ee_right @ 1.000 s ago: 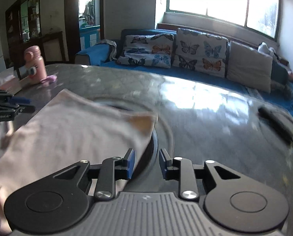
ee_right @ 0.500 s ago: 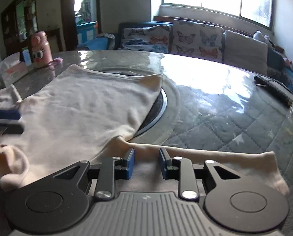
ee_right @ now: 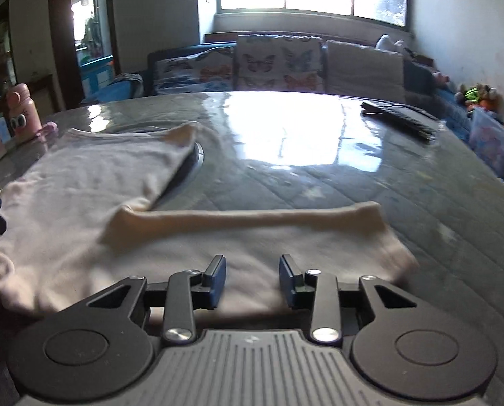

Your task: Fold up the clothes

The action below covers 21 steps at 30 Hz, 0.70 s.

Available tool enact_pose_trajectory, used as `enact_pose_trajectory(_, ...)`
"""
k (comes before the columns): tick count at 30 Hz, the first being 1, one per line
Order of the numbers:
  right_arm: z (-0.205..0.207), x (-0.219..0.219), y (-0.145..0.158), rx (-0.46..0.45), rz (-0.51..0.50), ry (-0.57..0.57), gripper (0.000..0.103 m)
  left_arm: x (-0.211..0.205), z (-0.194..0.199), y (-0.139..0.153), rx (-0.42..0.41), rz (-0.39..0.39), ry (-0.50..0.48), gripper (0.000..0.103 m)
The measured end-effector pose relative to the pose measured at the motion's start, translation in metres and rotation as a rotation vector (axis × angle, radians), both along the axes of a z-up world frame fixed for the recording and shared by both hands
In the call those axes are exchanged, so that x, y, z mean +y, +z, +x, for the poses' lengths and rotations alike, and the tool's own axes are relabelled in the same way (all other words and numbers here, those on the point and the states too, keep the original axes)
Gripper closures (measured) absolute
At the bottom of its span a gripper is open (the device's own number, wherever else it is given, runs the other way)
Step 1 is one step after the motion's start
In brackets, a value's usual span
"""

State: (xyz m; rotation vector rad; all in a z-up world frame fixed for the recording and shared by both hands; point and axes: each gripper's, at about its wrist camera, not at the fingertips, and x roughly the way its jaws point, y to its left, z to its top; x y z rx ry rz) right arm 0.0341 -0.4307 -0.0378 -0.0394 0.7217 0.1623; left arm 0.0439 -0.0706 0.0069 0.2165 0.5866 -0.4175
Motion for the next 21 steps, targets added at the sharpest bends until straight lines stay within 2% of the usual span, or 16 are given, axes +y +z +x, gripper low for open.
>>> enact_pose_trajectory(6,-0.015,-0.029,-0.002,-0.007,-0.011,-0.083,0.062,-0.025,-0.002,-0.011,0.026,0.024,-0.065,0.064)
enact_pose_trajectory(14,-0.009,-0.075,-0.003,-0.026,0.061,-0.236,0.062,-0.037,-0.008,-0.025,0.057,0.065,-0.098,0.064)
enact_pose_trajectory(18,-0.008,-0.080,-0.002,-0.049,0.073,-0.259,0.064,-0.040,-0.011,-0.028,0.061,0.078,-0.098,0.064)
enact_pose_trajectory(19,-0.007,-0.081,-0.001,-0.054,0.076,-0.265,0.075,-0.040,-0.011,-0.028,0.061,0.081,-0.097,0.064)
enact_pose_trajectory(20,-0.007,-0.083,-0.001,-0.060,0.079,-0.271,0.093,-0.040,-0.011,-0.028,0.061,0.082,-0.097,0.064)
enact_pose_trajectory(21,-0.006,-0.084,-0.001,-0.065,0.082,-0.276,0.096,-0.041,-0.012,-0.028,0.061,0.083,-0.097,0.064)
